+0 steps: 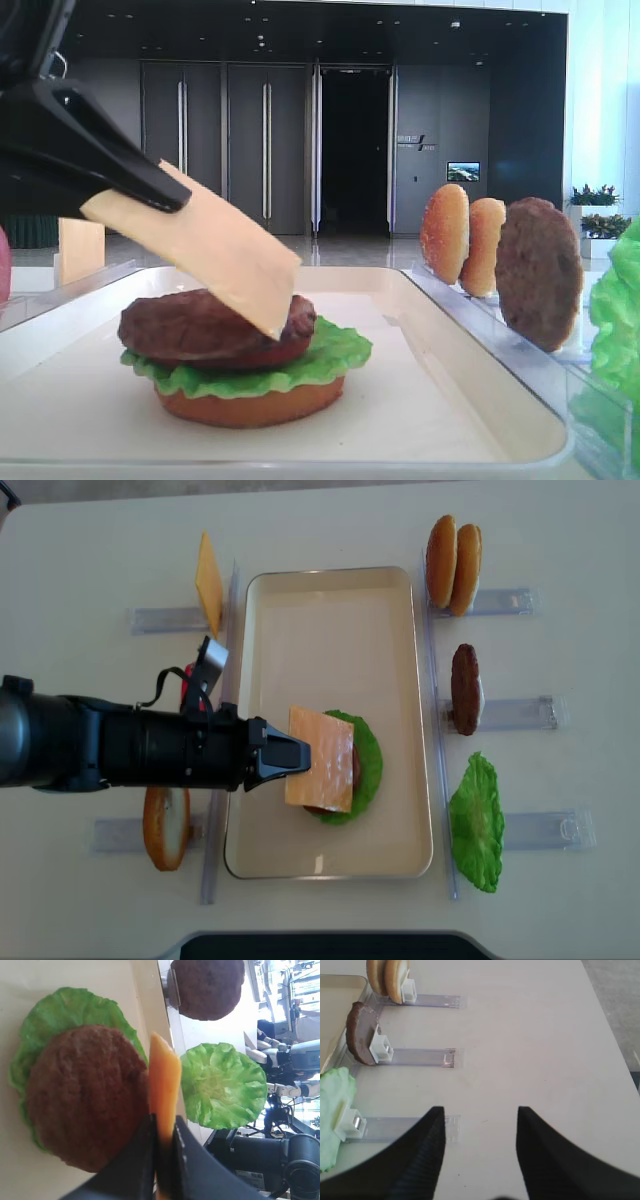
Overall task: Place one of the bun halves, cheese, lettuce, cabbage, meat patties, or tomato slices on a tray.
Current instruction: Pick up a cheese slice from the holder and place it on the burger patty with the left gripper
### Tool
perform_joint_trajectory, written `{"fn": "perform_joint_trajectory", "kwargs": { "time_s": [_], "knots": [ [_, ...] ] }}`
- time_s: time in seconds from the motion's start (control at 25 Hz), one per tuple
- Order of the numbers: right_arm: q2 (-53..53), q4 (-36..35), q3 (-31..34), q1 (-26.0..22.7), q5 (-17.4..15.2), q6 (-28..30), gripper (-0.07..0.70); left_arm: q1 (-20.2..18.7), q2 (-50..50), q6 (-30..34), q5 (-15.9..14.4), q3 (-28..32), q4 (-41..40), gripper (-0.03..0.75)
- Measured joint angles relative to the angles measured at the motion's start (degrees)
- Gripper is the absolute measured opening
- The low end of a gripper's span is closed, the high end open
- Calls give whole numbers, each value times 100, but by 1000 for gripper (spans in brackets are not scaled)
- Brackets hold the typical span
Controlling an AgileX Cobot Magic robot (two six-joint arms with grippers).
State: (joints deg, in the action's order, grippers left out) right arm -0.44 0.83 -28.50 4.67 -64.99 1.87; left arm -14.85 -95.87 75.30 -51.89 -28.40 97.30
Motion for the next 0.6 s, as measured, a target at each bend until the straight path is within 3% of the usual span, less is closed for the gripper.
{"fn": "perform_joint_trajectory", "kwargs": {
  "time_s": [0.6],
  "knots": [
    [0,0,0,0,0,0,348,0,-160,84,-138,0,34,47]
  ]
}}
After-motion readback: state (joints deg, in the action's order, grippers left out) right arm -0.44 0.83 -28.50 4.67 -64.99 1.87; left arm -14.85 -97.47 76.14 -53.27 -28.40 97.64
